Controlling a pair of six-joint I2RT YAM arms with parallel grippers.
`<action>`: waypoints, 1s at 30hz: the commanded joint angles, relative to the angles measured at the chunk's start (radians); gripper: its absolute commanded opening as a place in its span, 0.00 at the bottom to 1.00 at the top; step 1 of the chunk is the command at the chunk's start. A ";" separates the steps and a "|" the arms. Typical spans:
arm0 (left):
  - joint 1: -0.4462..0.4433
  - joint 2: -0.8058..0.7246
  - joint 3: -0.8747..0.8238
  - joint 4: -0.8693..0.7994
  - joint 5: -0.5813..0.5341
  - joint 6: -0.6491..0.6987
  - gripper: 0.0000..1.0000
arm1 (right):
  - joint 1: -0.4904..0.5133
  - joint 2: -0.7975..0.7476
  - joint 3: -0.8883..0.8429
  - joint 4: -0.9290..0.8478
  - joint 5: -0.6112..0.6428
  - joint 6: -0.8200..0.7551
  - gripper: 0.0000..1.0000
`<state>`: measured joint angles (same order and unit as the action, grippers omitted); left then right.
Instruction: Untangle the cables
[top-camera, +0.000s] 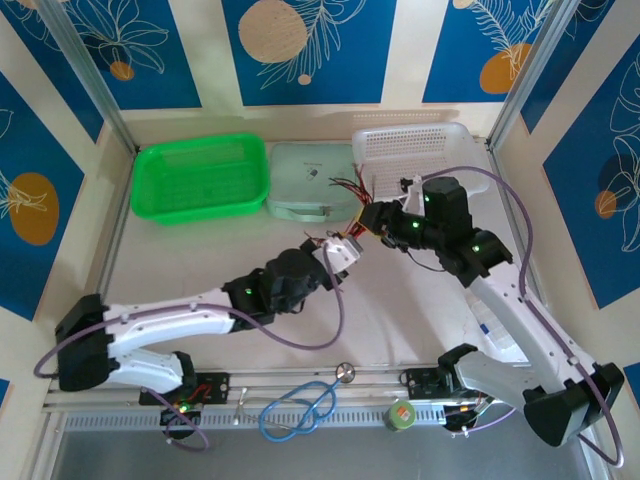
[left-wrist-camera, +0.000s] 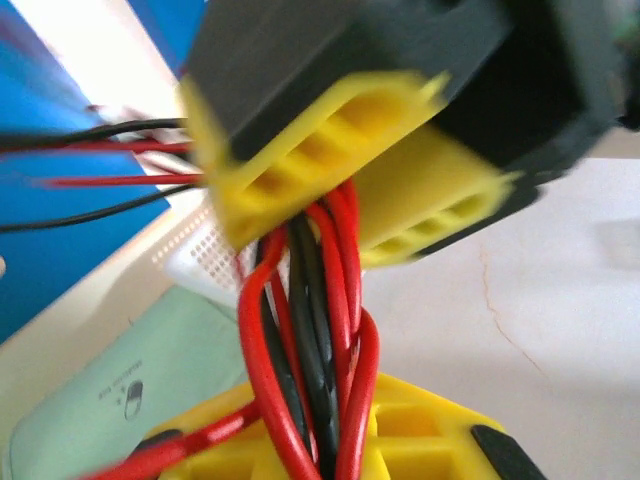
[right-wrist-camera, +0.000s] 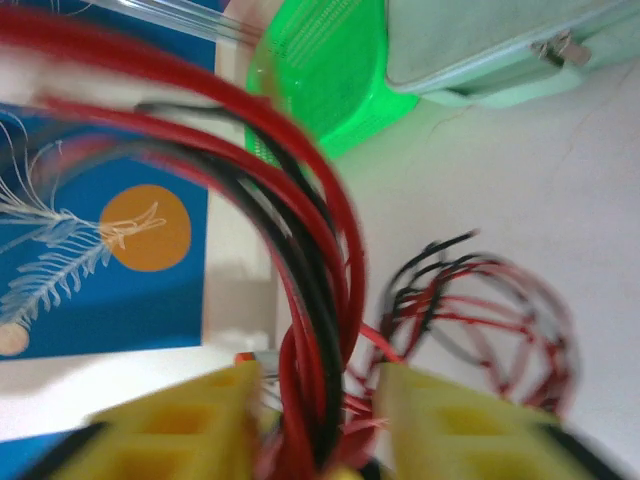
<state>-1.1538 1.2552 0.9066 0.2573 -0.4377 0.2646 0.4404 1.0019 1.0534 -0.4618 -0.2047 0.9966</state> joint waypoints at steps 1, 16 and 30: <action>0.106 -0.155 0.070 -0.194 0.127 -0.175 0.00 | -0.008 -0.074 -0.056 0.001 0.019 -0.119 0.61; 0.466 -0.248 0.059 -0.256 0.920 -0.653 0.00 | 0.062 -0.238 -0.283 0.284 -0.048 -0.407 0.80; 0.468 -0.232 0.002 -0.125 1.018 -0.761 0.00 | 0.273 0.023 -0.185 0.469 0.197 -0.225 0.76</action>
<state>-0.6956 1.0264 0.9157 0.0628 0.5434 -0.4717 0.6956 1.0149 0.8310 -0.0612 -0.0723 0.7269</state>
